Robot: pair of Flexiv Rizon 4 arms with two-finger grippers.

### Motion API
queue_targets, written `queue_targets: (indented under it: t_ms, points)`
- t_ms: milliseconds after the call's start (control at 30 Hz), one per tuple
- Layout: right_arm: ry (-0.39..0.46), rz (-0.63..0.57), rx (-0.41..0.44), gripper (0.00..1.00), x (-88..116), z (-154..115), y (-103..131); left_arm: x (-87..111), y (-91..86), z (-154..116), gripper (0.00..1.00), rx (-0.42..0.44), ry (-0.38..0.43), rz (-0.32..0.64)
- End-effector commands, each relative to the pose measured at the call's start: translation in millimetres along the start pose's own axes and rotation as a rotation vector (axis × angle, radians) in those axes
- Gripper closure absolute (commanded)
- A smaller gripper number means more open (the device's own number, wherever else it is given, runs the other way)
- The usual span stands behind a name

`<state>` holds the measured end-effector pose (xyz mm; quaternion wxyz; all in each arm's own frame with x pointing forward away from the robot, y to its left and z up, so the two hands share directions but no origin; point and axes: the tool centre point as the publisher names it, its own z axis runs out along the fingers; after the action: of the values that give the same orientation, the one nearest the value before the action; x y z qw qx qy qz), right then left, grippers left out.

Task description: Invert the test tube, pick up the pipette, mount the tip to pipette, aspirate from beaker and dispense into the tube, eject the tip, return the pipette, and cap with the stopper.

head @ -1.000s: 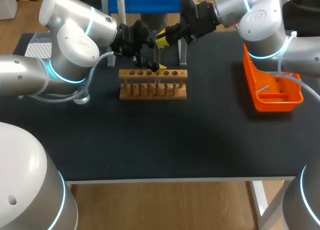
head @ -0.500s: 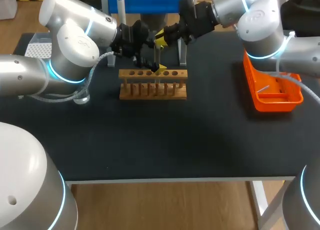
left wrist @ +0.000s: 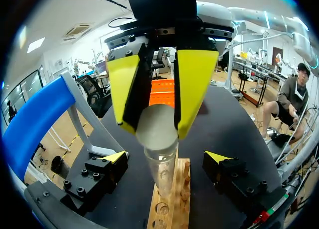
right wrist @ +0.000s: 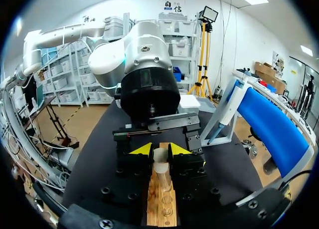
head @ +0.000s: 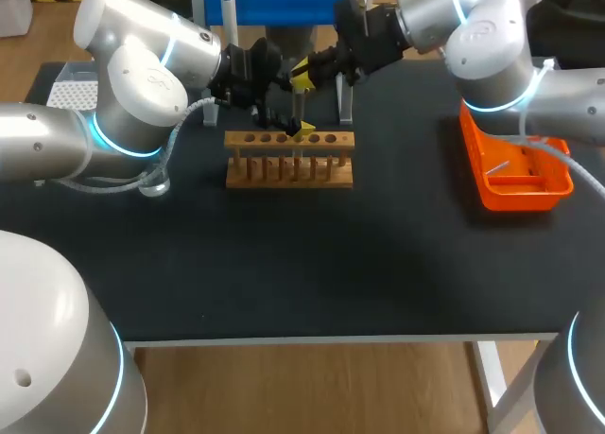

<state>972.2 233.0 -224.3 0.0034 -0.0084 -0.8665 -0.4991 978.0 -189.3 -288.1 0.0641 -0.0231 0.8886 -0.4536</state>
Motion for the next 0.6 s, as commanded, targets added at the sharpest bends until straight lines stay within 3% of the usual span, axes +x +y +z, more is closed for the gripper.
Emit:
queue_targets:
  t_ms: [33, 600]
  points:
    - [-0.002, -0.001, -0.005, 1.00, -2.0, 1.8, -2.9, -0.4, 1.1, 0.0, 0.00, 0.004, 0.001, 0.001]
    - [-0.018, -0.011, -0.045, 1.00, -2.5, -4.1, 4.7, -0.4, 1.1, 0.0, 0.00, 0.004, 0.001, 0.001]
